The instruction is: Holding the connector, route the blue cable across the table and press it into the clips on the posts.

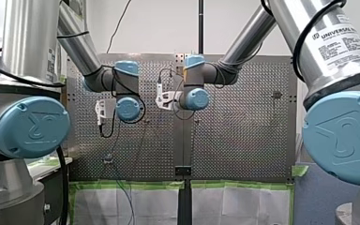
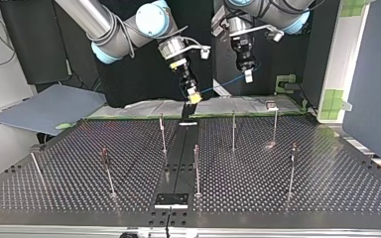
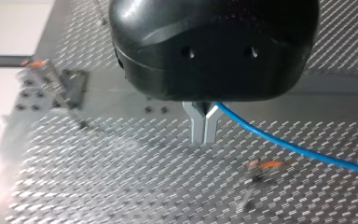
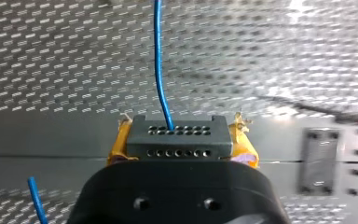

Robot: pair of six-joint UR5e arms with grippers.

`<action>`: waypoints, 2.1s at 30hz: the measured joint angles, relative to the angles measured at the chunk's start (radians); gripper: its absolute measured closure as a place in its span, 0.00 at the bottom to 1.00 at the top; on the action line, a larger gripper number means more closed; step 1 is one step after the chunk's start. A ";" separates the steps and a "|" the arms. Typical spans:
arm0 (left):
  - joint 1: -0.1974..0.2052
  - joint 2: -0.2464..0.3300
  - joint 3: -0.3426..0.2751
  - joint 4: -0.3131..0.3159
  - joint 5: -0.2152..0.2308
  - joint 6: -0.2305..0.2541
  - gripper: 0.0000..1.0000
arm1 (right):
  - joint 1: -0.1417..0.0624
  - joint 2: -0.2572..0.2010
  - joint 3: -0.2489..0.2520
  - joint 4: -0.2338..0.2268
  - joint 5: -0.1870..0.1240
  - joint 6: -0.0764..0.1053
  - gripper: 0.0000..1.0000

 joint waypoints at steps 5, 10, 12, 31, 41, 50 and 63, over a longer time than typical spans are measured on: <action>0.044 0.045 0.038 -0.026 0.018 -0.003 1.00 | 0.002 -0.041 -0.038 0.038 -0.005 0.009 1.00; 0.089 0.090 0.060 -0.049 0.059 -0.009 1.00 | 0.002 -0.078 -0.069 0.056 -0.012 0.017 1.00; 0.104 0.106 0.067 -0.060 0.075 -0.010 1.00 | 0.003 -0.087 -0.084 0.063 -0.014 0.018 1.00; 0.272 0.163 0.127 -0.088 0.121 -0.009 1.00 | 0.036 0.009 -0.246 0.155 -0.040 0.052 1.00; 0.313 0.154 0.165 -0.099 0.169 -0.015 1.00 | 0.043 0.024 -0.332 0.202 -0.057 0.072 1.00; 0.340 0.120 0.207 -0.111 0.167 -0.014 1.00 | 0.044 0.081 -0.408 0.224 -0.064 0.085 1.00; 0.362 0.066 0.252 -0.101 0.209 -0.018 1.00 | 0.029 0.131 -0.525 0.237 -0.088 0.128 1.00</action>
